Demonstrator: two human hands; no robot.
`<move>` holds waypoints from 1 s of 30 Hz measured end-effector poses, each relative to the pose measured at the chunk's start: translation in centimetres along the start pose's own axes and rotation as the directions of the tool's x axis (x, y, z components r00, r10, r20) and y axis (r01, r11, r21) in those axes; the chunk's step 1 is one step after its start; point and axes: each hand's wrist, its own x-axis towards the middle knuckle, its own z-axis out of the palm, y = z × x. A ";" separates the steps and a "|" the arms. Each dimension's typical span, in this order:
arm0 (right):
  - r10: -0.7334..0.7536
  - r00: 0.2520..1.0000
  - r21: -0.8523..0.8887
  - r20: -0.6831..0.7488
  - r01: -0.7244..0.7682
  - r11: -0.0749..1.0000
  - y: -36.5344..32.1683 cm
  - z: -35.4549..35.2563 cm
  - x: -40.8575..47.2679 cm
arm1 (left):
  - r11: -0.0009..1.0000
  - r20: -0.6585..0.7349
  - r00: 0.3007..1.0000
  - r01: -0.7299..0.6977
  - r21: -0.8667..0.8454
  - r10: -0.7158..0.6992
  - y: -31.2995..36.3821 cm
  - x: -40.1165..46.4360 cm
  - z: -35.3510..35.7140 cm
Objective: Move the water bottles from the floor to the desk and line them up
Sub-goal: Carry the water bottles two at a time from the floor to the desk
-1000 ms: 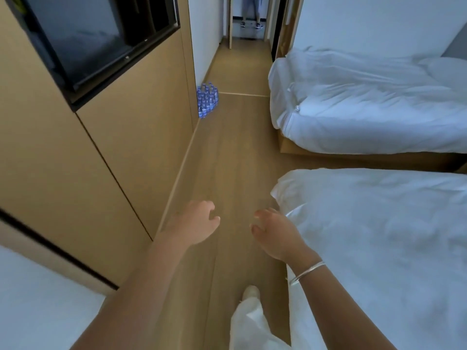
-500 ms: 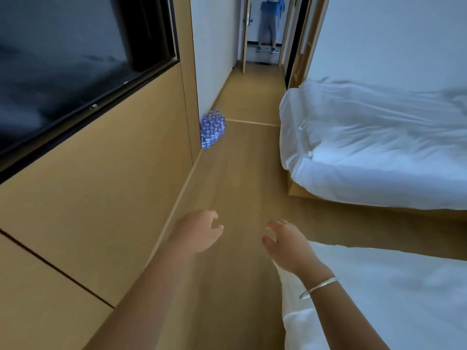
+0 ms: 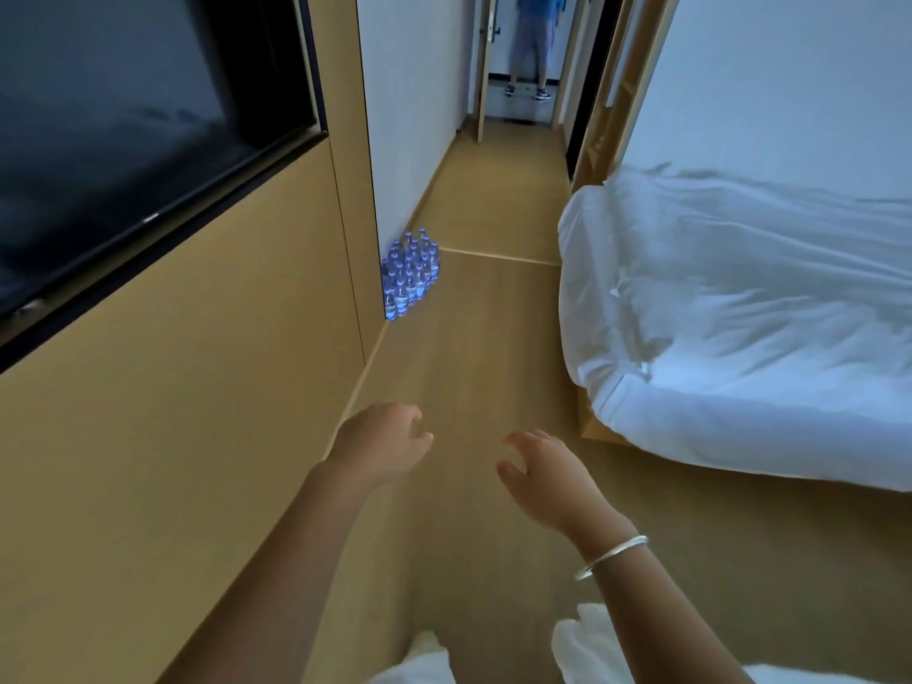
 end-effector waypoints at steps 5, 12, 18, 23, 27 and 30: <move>0.040 0.999 0.029 0.003 -0.040 0.999 0.4 -2.5 10.8 | 1.000 0.017 1.000 -0.013 -0.008 0.014 -0.5 11.3 -3.4; 0.085 0.996 0.064 0.039 -0.088 0.994 2.7 -3.9 23.2 | 1.000 0.073 0.997 0.011 0.005 -0.012 -1.4 24.1 -4.4; 0.064 0.995 0.048 0.071 -0.067 0.997 6.0 -5.9 35.4 | 0.999 0.034 0.998 -0.046 0.002 0.046 0.2 36.4 -5.1; 0.022 0.998 0.028 0.058 -0.024 0.999 9.7 -9.9 48.3 | 0.999 0.041 0.999 -0.035 -0.016 0.035 3.0 49.2 -6.2; -0.013 0.997 0.011 0.080 0.012 1.000 11.2 -13.4 58.0 | 0.999 0.069 0.997 0.038 -0.023 -0.036 3.9 57.7 -7.5; -0.034 0.993 0.000 0.115 0.034 0.999 11.3 -14.9 64.3 | 0.995 0.071 0.993 0.095 -0.012 -0.094 3.2 62.7 -8.2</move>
